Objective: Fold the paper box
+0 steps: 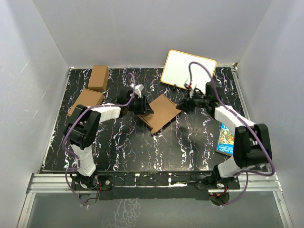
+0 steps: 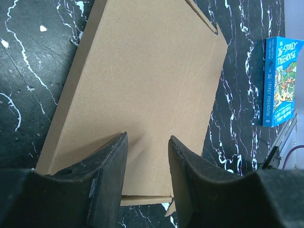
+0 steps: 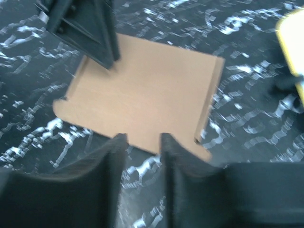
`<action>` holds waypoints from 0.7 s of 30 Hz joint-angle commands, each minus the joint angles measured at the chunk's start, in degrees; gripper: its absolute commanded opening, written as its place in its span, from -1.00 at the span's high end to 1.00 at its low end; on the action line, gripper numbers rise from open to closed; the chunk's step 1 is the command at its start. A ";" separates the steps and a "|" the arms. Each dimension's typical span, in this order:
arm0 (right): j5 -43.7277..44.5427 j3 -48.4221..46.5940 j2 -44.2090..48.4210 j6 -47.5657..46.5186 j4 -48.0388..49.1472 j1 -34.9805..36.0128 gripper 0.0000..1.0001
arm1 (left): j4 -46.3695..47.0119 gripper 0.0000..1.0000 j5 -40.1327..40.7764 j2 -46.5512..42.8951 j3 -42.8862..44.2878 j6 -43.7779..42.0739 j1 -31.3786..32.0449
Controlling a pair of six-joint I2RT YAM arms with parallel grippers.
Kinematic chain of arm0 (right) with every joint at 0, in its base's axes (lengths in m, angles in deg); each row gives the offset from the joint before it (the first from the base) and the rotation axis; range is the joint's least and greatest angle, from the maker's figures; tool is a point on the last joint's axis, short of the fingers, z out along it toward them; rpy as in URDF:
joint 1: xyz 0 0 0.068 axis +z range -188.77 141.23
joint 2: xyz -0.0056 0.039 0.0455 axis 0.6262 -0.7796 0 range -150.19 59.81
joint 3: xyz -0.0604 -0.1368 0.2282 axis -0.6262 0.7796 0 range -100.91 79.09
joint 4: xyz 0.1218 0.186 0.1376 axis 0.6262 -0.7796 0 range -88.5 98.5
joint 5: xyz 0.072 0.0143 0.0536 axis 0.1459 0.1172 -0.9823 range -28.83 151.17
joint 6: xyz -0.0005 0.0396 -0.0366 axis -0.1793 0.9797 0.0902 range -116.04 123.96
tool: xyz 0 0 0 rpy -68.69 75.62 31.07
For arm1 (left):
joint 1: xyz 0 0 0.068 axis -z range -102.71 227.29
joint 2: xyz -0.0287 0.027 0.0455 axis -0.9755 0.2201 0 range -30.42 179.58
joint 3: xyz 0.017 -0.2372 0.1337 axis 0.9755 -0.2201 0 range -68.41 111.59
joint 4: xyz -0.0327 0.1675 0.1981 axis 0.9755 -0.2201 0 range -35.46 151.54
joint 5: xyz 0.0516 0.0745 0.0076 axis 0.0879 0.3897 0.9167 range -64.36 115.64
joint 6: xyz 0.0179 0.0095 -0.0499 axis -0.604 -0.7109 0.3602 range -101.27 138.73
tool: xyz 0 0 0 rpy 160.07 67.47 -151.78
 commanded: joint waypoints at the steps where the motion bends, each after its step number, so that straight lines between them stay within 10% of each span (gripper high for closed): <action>1: -0.14 -8.31 -8.08 0.58 -2.71 5.89 0.41 | -6.47 0.22 2.22 1.83 0.43 -2.03 0.10; 10: 6.60 -18.23 -23.66 2.09 -10.12 7.60 0.56 | -6.93 0.21 1.68 1.84 1.45 -2.30 0.19; 21: 0.54 -18.25 -20.41 0.78 -12.52 6.82 0.44 | -4.22 0.15 2.00 -4.90 -0.23 -2.21 0.19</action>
